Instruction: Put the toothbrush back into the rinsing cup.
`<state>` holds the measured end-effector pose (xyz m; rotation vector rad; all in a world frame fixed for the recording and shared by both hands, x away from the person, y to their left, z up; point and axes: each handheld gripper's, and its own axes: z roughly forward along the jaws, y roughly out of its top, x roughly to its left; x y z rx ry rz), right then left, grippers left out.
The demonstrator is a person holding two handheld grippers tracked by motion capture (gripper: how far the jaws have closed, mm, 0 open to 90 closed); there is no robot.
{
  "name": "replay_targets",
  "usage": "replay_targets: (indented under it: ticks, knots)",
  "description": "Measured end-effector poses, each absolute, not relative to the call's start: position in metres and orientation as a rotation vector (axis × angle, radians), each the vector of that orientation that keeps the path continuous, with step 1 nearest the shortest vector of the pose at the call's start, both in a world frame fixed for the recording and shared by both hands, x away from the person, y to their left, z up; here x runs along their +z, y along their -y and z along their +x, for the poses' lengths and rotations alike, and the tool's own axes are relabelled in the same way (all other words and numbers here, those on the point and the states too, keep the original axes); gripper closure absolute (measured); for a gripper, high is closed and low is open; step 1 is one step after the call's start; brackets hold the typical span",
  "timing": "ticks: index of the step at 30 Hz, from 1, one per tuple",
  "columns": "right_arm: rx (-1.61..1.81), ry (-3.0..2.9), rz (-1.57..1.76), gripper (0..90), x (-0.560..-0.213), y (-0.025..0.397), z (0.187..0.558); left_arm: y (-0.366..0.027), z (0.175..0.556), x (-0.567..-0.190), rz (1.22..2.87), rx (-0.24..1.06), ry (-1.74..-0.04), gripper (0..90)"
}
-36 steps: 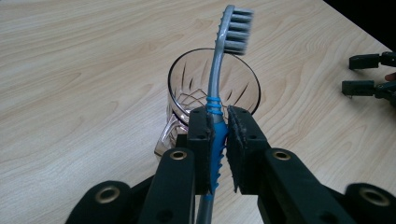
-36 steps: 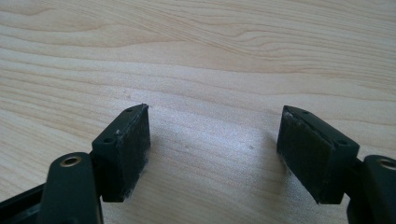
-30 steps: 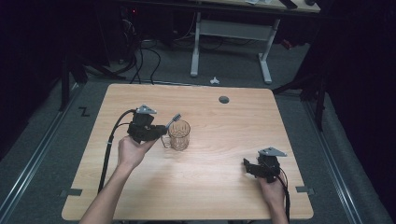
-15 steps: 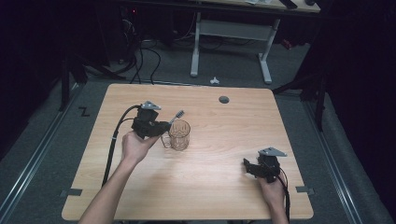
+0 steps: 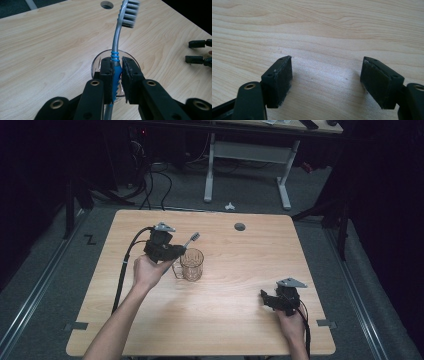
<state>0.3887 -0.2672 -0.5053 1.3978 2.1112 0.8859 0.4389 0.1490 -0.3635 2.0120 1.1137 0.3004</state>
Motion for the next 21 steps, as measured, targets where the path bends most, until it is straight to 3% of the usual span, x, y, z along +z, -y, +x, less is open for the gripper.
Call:
replay_targets:
  ticks: [21]
  knots:
    - [0.886, -2.111, 1.399, 25.8, -0.505, 0.267, 0.389, -0.147, 0.453, -0.354, 1.958, 0.312, -1.108, 79.3]
